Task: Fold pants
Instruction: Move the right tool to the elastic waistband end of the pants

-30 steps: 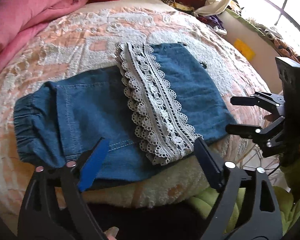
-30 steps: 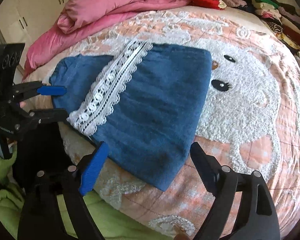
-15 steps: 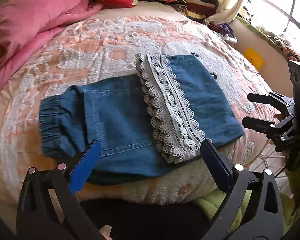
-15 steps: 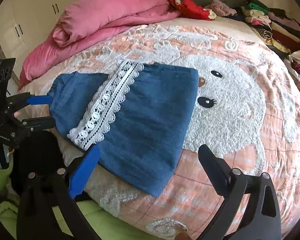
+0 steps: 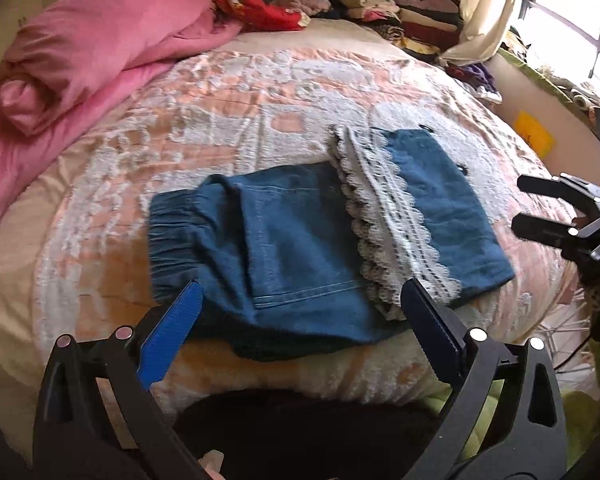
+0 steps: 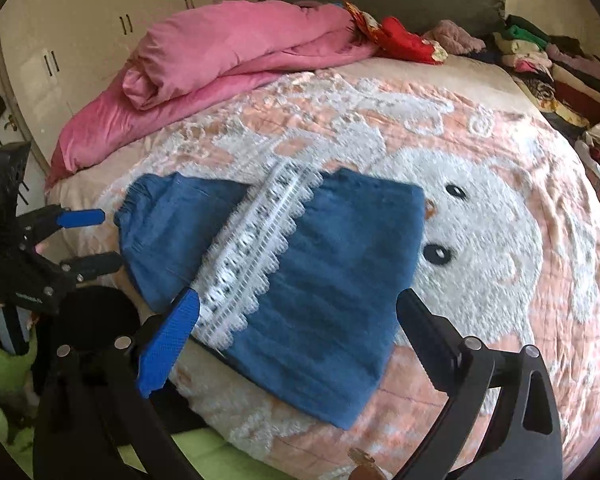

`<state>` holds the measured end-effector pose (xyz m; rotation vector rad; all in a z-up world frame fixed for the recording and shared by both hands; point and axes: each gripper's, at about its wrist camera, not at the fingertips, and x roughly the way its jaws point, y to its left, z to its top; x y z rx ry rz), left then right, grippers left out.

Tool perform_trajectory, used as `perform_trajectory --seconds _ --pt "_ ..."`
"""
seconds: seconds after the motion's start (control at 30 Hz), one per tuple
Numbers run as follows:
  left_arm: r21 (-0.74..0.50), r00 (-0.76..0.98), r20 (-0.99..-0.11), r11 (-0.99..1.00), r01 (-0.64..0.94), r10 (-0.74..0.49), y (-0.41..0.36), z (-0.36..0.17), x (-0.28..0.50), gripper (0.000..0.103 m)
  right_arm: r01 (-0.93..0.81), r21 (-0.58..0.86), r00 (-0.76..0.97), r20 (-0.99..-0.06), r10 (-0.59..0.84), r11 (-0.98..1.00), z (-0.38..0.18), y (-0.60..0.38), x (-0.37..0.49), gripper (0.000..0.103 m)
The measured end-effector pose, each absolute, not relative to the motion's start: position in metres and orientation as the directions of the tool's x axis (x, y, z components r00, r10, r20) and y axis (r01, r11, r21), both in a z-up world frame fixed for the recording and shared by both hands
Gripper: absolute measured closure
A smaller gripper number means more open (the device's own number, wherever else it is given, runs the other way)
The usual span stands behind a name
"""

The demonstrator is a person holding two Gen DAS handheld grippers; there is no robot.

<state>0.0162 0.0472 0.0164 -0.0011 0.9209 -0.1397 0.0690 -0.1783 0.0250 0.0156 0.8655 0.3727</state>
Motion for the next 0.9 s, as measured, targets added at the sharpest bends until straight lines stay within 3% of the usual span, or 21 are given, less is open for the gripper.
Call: perform_trajectory --seconds 0.33,0.9 --pt "-0.027 0.607 -0.793 0.999 0.042 -0.047 0.078 0.011 0.012 0.010 -0.397 0.167 0.568 -0.728 0.385 0.902 0.037 -0.128 0.092 0.005" --pt "-0.086 0.570 -0.820 0.996 -0.026 -0.056 0.113 -0.011 0.017 0.010 -0.517 0.141 0.492 -0.759 0.428 0.844 0.030 -0.065 0.142 0.005"
